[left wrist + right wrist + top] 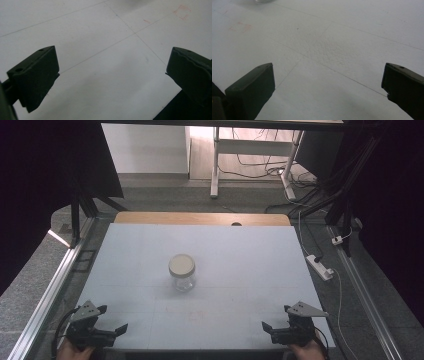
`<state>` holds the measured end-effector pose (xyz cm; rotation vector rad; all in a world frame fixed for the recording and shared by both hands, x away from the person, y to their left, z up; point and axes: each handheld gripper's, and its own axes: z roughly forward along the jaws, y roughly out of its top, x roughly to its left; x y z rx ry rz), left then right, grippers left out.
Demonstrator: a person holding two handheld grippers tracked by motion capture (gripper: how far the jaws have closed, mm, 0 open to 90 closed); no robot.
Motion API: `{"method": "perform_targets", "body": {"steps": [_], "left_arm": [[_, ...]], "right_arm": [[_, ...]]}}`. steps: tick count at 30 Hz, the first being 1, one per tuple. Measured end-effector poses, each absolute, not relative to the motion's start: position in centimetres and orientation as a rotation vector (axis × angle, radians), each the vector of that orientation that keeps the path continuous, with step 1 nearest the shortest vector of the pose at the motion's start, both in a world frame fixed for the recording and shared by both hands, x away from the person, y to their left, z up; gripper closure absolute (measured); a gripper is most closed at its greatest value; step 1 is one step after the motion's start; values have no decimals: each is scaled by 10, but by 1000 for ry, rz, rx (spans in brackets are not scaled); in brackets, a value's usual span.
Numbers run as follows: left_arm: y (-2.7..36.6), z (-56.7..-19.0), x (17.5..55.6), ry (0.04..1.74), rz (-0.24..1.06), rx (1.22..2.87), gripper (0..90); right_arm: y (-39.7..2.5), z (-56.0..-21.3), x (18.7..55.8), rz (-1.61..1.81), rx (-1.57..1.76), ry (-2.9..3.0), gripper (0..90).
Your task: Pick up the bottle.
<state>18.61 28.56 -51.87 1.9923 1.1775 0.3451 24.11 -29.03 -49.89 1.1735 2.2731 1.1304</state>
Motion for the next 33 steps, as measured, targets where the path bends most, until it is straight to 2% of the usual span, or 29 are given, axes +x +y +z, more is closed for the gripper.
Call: {"method": "perform_targets", "body": {"steps": [16, 22, 33], "left_arm": [[286, -515, 195, 1113, 323, 1975, 0], [279, -513, 202, 1023, 367, 1978, 0], [265, -511, 215, 997, 376, 1977, 0]], "right_arm": [[-290, -499, 241, 1126, 1167, 2275, 0], [-290, -499, 241, 1126, 1166, 2275, 0], [-290, -499, 241, 1127, 1170, 2277, 0]]}}
